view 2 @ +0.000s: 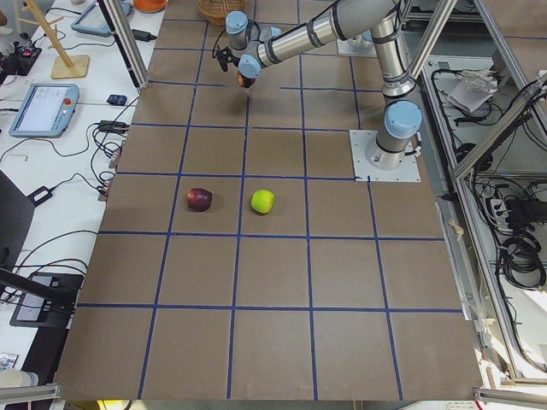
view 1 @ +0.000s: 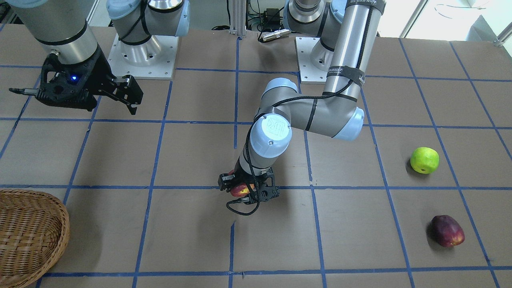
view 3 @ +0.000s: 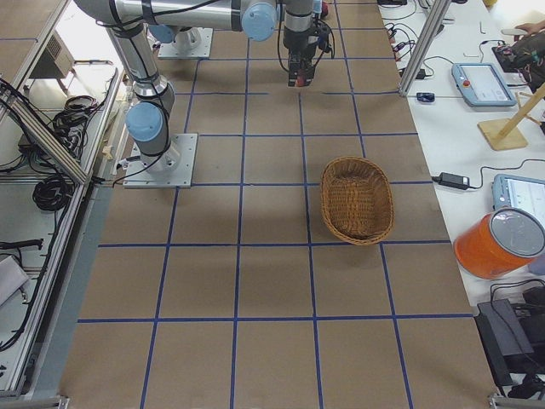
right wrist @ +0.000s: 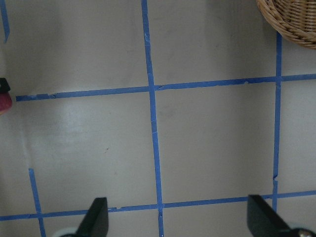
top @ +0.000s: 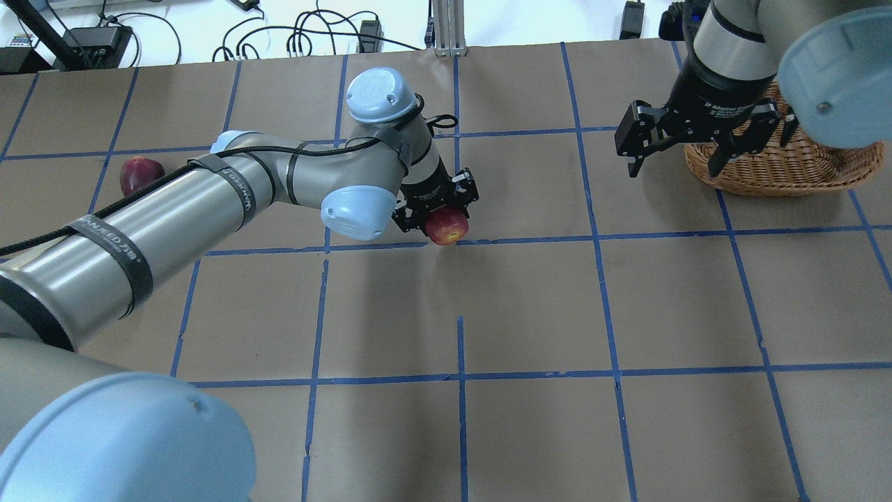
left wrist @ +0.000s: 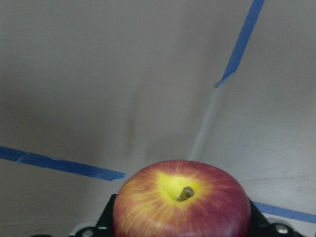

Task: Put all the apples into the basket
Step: 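Carry the red apple to the table center and release it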

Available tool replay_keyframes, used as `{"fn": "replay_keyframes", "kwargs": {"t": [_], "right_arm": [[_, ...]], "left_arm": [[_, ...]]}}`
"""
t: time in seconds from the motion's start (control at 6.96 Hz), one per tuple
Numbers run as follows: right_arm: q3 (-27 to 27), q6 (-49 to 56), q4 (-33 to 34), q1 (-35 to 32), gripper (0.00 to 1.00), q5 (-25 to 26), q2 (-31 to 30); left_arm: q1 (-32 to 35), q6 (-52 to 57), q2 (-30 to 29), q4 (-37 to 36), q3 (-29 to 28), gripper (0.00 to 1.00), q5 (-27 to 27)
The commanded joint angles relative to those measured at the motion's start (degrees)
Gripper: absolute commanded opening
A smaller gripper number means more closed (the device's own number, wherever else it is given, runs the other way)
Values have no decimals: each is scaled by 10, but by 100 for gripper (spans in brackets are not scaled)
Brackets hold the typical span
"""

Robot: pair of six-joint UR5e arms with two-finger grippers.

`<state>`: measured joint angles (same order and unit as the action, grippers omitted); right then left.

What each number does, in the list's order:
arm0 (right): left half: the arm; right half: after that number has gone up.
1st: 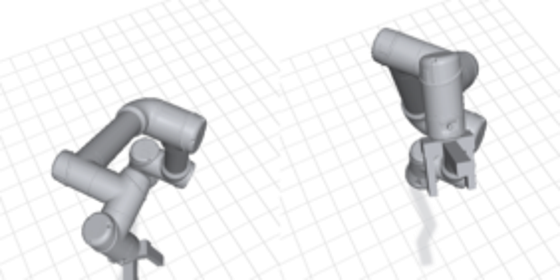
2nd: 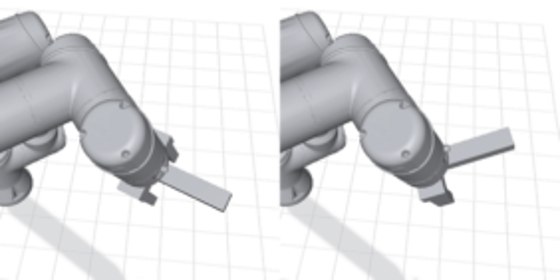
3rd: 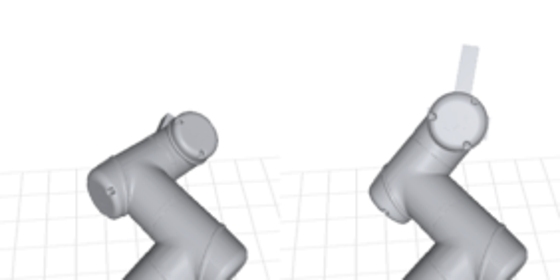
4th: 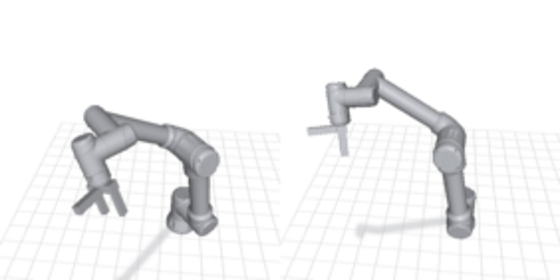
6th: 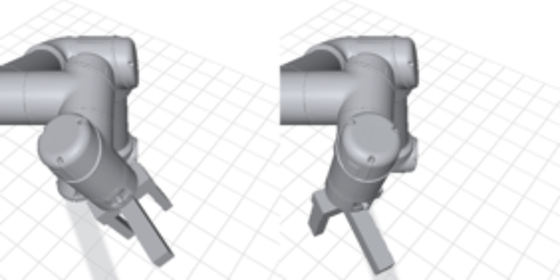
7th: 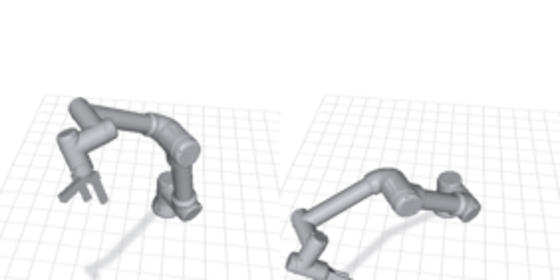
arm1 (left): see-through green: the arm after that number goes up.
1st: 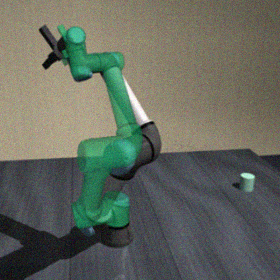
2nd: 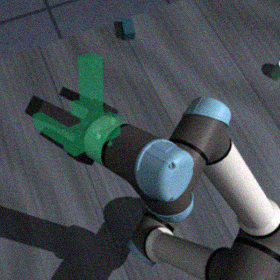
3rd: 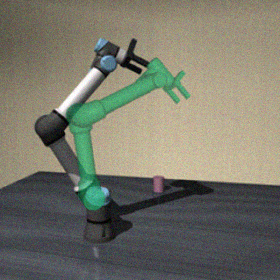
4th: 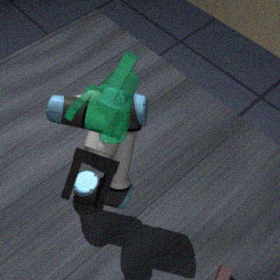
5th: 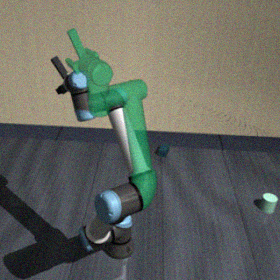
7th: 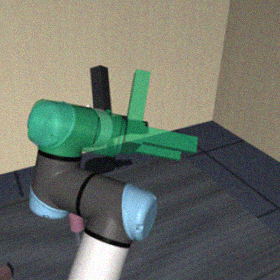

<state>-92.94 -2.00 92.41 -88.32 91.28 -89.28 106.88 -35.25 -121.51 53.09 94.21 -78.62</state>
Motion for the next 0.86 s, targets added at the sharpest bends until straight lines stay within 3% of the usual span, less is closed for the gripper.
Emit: {"fn": "replay_keyframes", "kwargs": {"t": [0.0, 0.29, 0.43, 0.57, 0.72], "right_arm": [[-5, 1, 10, -1, 100, 1, 7], [-2, -24, 22, -9, 100, -8, 13], [-3, -50, 51, -11, 100, -10, 24], [-2, -50, 55, -21, 100, -12, 44], [-1, -51, 87, -59, 100, -11, 73]], "left_arm": [[4, 10, -7, -4, -6, 100, 1], [-21, 16, 47, 47, -19, 100, 0], [-68, 103, 92, 127, -31, 100, -1], [-124, 243, 139, 226, -33, 100, -43], [-172, 329, 177, 266, -24, 100, -85]]}}
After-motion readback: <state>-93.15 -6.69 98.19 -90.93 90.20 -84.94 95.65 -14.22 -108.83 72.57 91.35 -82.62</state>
